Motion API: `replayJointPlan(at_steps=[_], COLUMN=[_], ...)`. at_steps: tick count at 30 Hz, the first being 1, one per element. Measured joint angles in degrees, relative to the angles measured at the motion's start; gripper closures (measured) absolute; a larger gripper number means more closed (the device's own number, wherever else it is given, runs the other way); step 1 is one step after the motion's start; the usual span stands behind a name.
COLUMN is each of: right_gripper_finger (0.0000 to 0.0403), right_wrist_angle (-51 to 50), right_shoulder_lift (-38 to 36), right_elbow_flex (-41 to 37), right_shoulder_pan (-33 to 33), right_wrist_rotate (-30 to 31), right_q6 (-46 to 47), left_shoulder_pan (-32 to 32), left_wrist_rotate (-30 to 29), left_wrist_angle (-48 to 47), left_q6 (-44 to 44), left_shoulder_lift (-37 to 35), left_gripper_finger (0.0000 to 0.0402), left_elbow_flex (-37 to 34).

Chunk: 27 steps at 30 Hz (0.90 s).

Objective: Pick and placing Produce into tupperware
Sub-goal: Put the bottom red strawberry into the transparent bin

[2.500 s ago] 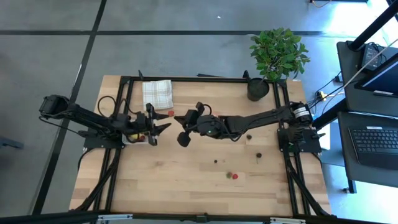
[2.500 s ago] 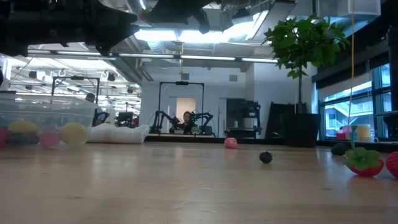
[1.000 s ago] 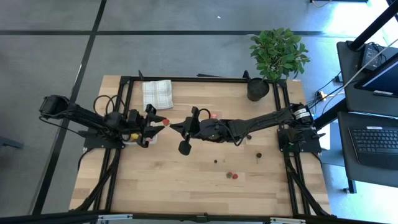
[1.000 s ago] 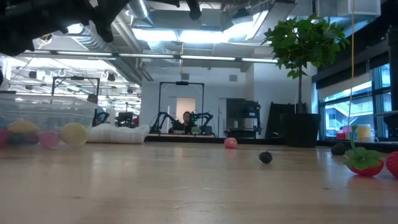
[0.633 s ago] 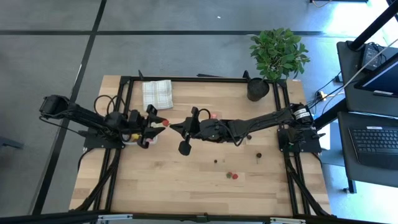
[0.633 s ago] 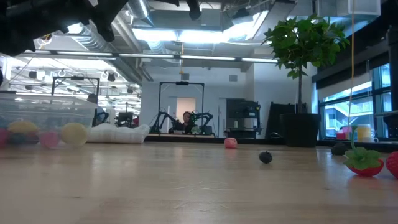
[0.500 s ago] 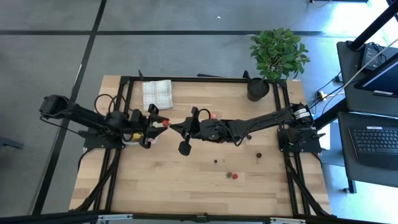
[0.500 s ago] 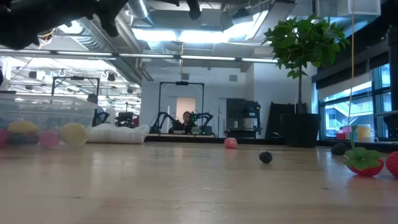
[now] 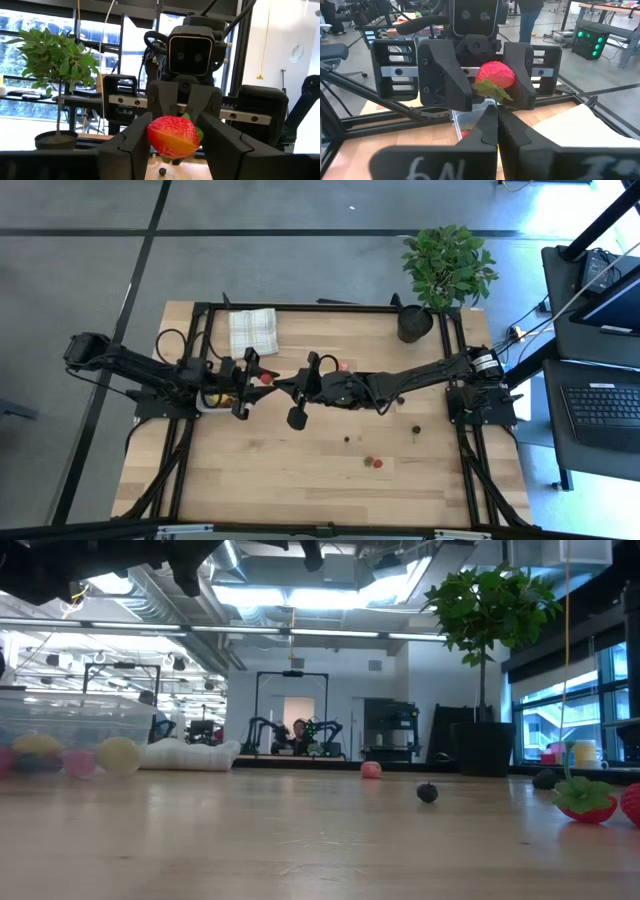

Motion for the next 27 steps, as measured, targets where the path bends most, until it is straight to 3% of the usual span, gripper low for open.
replayJointPlan(at_steps=[14, 27], right_gripper_finger=[0.0402, 0.0402], right_wrist_angle=[-0.4, -0.5], right_shoulder_lift=[0.0, 0.0], right_elbow_flex=[0.0, 0.0], right_shoulder_pan=[0.0, 0.0], right_wrist_rotate=[0.0, 0.0], right_q6=[-0.1, -0.2], left_shoulder_pan=[0.0, 0.0], left_wrist_rotate=[0.0, 0.0], left_wrist_angle=[0.4, 0.4], left_q6=[0.0, -0.1], left_shoulder_lift=[0.0, 0.0], left_gripper_finger=[0.0319, 0.0324], left_elbow_flex=[0.0, 0.0])
